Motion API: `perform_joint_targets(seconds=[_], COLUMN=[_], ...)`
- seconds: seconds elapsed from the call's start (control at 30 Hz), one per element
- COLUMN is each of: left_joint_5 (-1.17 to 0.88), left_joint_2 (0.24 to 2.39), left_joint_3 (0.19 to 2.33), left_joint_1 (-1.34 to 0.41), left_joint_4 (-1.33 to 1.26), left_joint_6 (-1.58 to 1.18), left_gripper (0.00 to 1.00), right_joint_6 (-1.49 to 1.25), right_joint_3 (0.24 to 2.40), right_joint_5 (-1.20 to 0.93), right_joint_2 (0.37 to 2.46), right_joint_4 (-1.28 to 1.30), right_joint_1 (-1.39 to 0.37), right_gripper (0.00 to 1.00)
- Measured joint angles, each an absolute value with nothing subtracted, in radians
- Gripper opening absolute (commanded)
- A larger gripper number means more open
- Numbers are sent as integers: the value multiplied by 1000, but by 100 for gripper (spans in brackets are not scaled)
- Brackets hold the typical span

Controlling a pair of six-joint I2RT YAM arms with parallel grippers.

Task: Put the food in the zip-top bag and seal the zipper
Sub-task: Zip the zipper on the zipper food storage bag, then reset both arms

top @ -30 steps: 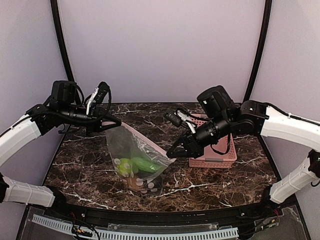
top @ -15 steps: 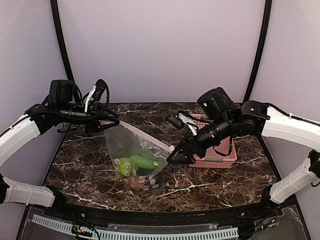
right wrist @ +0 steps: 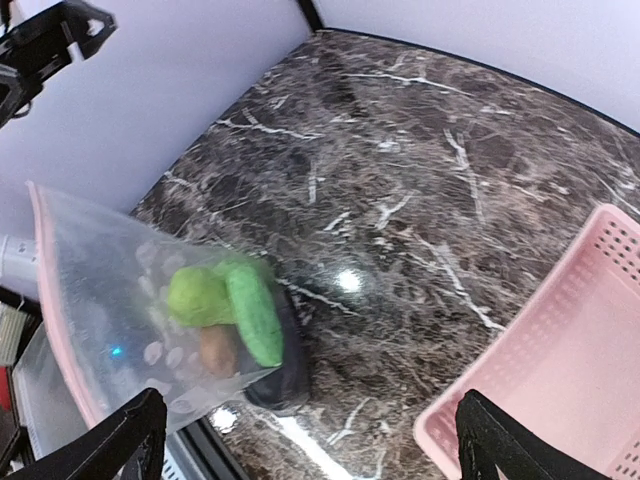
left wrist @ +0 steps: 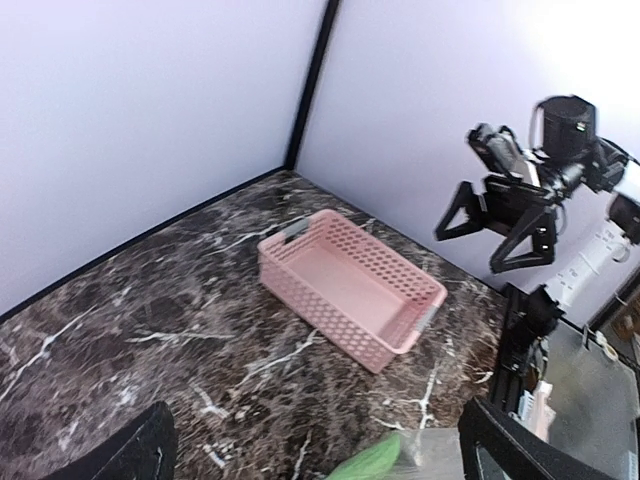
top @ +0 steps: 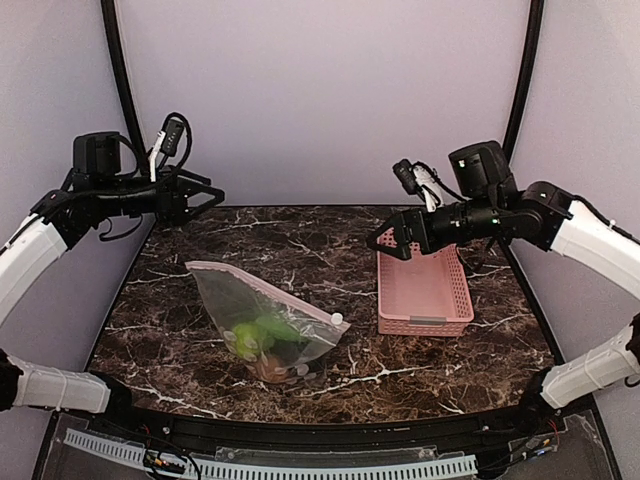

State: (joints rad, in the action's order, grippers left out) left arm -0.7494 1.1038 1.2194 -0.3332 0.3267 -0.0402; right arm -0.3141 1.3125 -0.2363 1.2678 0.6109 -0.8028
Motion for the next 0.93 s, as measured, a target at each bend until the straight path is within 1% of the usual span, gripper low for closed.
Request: perform_joint_targets(seconds=[0.13, 0.3, 0.4, 0.5, 0.73, 0.93], left_joint_5=[-648, -493, -361, -235, 28, 112], left_joint_2=[1121, 1124, 1111, 1053, 839, 798], left_joint_3=[1198, 1085, 1024, 974, 883, 825], left_joint_1=[-199, -6, 56, 64, 64, 64], left_joint_4=[334, 348, 366, 376, 359, 348], left_joint_6=[-96, -146, -151, -142, -106, -78], left_gripper=[99, 99, 99, 99, 99, 99], right_joint_6=[-343, -363, -358, -333, -231, -175], right_joint_3=[1199, 1035, 962, 899, 777, 736], right_joint_5=[-227, -218, -167, -87, 80, 132], right_joint_2=[1211, 1118, 1069, 1005, 836, 800], right_joint_4=[551, 485, 454, 406, 261, 192], right_joint_1=[-664, -476, -399, -369, -366, -366], right_gripper=[99, 99, 98, 99, 99, 99])
